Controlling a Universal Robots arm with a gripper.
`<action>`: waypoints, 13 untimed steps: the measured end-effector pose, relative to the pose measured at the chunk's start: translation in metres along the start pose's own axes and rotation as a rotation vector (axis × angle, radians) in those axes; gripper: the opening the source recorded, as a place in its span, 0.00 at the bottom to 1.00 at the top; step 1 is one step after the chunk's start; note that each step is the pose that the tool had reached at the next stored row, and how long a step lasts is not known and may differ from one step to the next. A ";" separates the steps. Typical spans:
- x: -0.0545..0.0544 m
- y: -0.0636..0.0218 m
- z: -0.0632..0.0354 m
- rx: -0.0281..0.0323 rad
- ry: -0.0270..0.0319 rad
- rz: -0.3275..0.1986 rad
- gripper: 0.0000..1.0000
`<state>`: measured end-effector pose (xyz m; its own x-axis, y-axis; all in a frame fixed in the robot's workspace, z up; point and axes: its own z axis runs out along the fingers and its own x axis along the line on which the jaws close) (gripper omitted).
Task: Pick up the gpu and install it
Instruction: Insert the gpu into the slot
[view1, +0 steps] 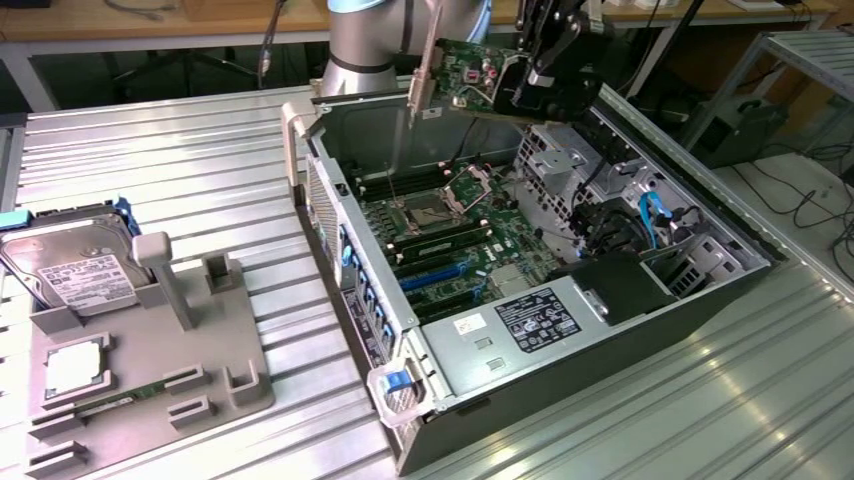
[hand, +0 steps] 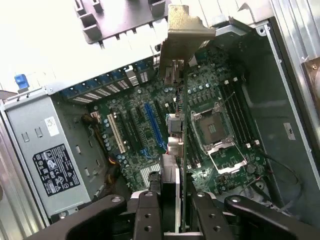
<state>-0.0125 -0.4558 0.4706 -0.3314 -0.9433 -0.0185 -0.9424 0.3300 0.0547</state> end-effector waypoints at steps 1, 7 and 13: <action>0.000 0.0000 0.0000 -0.0007 0.0017 -0.035 0.28; 0.000 0.0000 0.0000 -0.0027 0.0060 -0.129 0.28; 0.000 0.0000 0.0000 -0.0043 0.0098 -0.205 0.28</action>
<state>-0.0125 -0.4558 0.4706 -0.1321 -0.9910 -0.0200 -0.9899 0.1308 0.0551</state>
